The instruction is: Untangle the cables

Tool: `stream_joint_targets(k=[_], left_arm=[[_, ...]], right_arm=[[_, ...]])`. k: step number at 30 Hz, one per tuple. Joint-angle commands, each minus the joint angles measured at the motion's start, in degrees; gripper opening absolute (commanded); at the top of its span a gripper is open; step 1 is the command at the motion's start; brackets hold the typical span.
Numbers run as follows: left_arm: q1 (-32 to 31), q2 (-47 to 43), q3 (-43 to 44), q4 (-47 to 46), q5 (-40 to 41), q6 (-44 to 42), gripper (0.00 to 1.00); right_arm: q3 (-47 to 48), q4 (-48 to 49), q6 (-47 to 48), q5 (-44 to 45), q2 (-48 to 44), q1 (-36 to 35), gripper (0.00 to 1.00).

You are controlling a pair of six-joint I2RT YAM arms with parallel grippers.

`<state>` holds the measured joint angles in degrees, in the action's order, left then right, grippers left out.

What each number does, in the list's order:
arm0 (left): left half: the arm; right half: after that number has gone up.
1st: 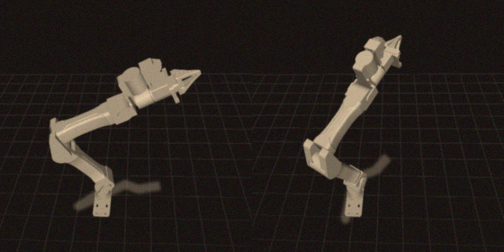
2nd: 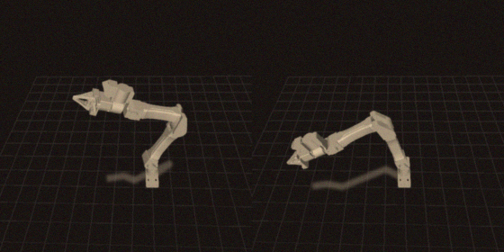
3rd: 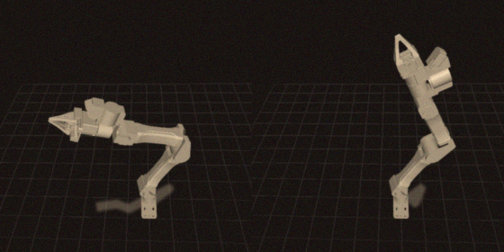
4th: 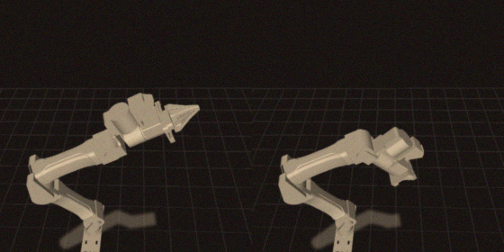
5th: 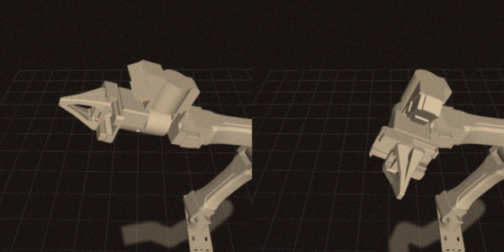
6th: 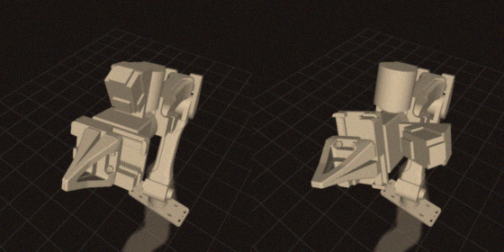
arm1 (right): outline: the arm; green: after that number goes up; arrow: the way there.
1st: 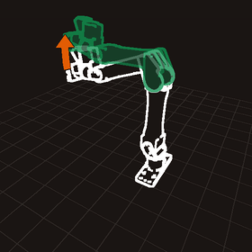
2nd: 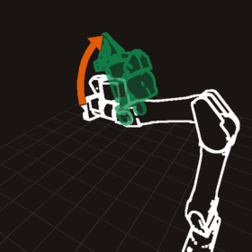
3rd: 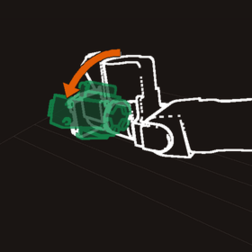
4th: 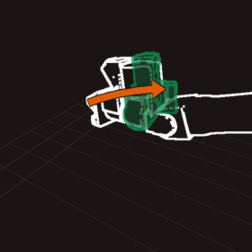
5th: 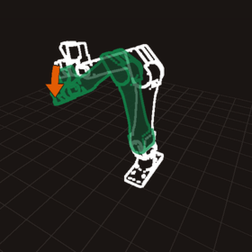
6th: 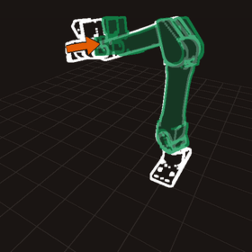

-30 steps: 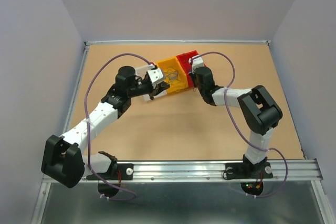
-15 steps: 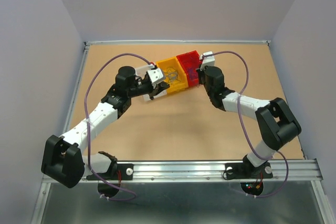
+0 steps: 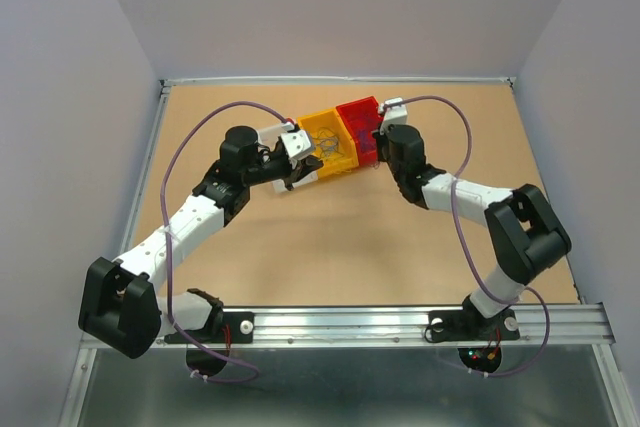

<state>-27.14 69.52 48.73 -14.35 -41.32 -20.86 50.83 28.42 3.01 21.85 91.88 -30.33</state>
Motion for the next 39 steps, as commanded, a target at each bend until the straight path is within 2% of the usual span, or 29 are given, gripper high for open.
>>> stream_joint_targets(k=[1, 6, 14, 23, 32, 39], left_arm=[[0.2, -1.3, 1.5, -2.4, -0.3, 0.0, 0.00], [0.2, -1.1, 1.4, -2.5, -0.5, -0.1, 0.00], [0.2, -0.3, 1.6, -2.4, -0.7, -0.1, 0.00], [0.2, 0.3, 1.9, -2.3, -0.5, -0.4, 0.00], [0.2, 0.9, 2.4, -2.0, -0.2, -0.1, 0.00], [0.4, 2.4, 4.3, -2.1, 2.7, 0.0, 0.00]], right_arm=[[8.1, -4.4, 0.4, -2.6, 4.5, 1.1, 0.01], [15.7, -11.9, -0.5, -8.4, 8.8, 3.4, 0.01], [29.6, -22.8, 0.8, -13.0, 16.7, 6.2, 0.01], [42.2, -26.3, 4.1, -16.6, 28.5, 8.7, 0.01], [46.1, -27.1, 3.4, -18.8, 36.2, 8.9, 0.01], [45.8, -27.0, 0.5, -20.2, 34.3, 8.9, 0.01]])
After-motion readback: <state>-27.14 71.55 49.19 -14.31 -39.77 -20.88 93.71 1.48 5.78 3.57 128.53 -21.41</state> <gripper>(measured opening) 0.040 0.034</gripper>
